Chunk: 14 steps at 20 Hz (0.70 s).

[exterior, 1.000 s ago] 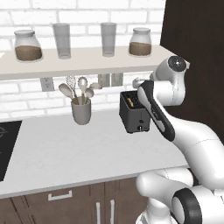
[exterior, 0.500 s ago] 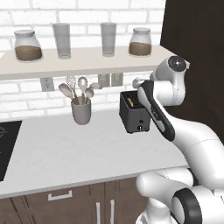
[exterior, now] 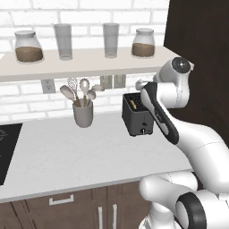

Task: Start the toaster. Once the lever pops up, take the bread to the plate on the dining counter.

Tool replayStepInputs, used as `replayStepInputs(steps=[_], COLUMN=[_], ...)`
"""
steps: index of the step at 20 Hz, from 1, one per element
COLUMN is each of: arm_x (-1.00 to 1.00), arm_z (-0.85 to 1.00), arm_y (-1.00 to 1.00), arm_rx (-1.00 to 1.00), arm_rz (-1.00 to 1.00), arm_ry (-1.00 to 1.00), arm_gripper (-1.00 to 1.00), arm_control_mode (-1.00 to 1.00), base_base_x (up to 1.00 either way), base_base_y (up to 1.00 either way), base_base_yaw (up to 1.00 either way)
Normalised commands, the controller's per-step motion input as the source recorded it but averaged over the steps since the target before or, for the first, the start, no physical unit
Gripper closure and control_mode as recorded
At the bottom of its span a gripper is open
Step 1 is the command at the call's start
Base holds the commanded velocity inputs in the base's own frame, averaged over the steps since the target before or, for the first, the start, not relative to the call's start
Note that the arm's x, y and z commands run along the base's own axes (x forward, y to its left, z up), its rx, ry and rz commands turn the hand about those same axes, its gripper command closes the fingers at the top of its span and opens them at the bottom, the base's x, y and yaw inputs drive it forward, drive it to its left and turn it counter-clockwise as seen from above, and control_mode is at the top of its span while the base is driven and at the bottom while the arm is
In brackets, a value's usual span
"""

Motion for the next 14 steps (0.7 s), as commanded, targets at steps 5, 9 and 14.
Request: replayStepInputs(steps=[5,9,14], arm_x=[0.00,0.00,0.00], arm_z=[0.00,0.00,0.00], arm_y=[0.00,0.00,0.00], arm_rx=[0.00,0.00,0.00], arm_rz=[0.00,0.00,0.00], arm_ry=[0.00,0.00,0.00], arm_gripper=[-1.00,-1.00,-1.00], arm_control_mode=[-1.00,-1.00,-1.00], base_base_x=[0.00,0.00,0.00], base_base_y=[0.00,0.00,0.00], base_base_yaw=[0.00,0.00,0.00])
